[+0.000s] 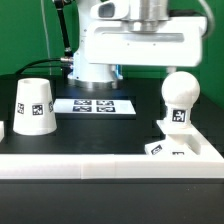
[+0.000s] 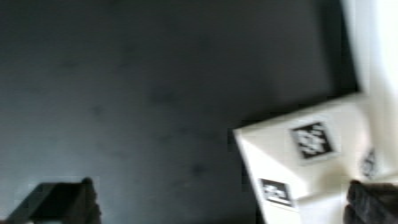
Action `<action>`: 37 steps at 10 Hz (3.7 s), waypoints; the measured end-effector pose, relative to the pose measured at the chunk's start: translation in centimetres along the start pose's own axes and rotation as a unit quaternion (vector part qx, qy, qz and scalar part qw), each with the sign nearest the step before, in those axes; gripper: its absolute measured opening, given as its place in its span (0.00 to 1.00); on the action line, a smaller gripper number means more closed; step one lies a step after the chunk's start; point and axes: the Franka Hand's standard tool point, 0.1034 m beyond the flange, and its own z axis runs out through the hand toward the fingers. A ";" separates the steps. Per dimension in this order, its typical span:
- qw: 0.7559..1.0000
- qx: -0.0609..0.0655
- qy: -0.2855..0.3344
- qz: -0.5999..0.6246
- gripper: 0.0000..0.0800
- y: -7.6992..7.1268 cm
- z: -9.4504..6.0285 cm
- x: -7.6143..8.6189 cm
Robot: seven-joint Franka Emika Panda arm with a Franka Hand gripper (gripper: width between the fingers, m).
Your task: Assemble lamp
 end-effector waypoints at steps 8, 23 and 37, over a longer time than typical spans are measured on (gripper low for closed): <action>0.999 -0.016 -0.003 -0.047 0.87 7.9 -0.3 1.2; 0.998 -0.026 -0.006 -0.050 0.87 16.8 -1.0 -1.6; 0.997 -0.041 -0.005 -0.065 0.06 16.6 1.6 -2.5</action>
Offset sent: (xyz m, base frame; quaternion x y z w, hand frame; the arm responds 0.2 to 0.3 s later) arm 0.0000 -0.0200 0.0000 0.0000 0.0000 0.0000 1.0000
